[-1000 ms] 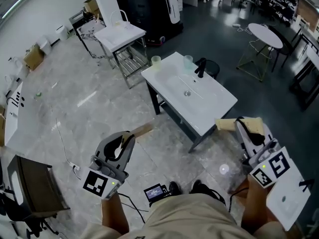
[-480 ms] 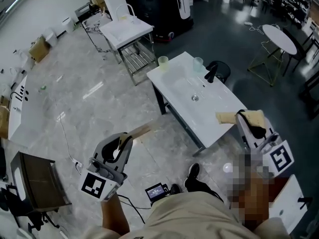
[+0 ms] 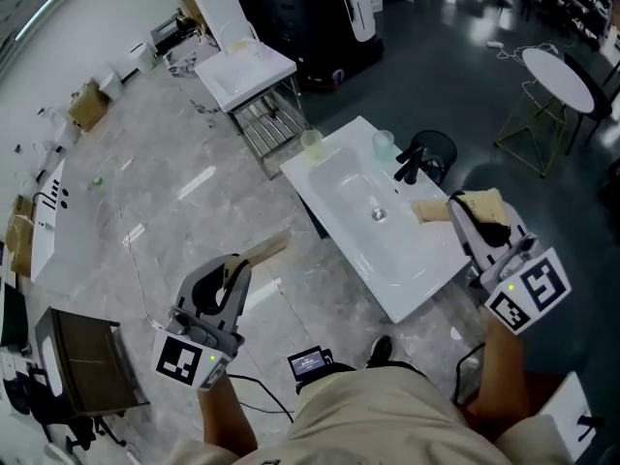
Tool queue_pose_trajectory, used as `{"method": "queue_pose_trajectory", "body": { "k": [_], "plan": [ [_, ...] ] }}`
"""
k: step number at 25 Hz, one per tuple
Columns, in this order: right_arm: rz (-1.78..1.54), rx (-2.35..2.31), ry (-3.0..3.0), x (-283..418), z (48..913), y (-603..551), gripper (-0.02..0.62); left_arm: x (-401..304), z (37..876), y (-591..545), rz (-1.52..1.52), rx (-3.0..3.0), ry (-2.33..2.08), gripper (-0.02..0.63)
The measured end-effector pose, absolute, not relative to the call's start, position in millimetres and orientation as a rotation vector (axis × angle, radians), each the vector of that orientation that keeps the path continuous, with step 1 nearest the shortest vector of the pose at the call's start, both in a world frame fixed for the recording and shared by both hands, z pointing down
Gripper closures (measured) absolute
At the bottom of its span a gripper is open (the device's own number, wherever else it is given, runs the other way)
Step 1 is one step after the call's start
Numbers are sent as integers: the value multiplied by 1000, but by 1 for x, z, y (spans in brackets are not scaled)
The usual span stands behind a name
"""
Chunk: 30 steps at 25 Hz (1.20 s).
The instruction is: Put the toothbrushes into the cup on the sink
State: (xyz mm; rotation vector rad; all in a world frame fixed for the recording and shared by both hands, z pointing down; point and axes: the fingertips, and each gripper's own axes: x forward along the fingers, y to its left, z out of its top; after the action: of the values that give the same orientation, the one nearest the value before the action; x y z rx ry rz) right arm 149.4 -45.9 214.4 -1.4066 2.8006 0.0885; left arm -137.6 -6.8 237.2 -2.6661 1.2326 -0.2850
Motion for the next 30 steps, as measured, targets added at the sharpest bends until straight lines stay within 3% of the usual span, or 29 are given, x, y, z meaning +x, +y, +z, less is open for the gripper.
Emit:
{"method": "queue_pose_trajectory", "body": {
  "k": [11,30],
  "plan": [
    [49,-1408,2811,168,232,-174,574,-119,251,-90,-347,-2678,1237,552],
    [-501,-1193,3029,209,435,-478,574,-136,334,-342,-427,-2856,1085,552]
  ]
}}
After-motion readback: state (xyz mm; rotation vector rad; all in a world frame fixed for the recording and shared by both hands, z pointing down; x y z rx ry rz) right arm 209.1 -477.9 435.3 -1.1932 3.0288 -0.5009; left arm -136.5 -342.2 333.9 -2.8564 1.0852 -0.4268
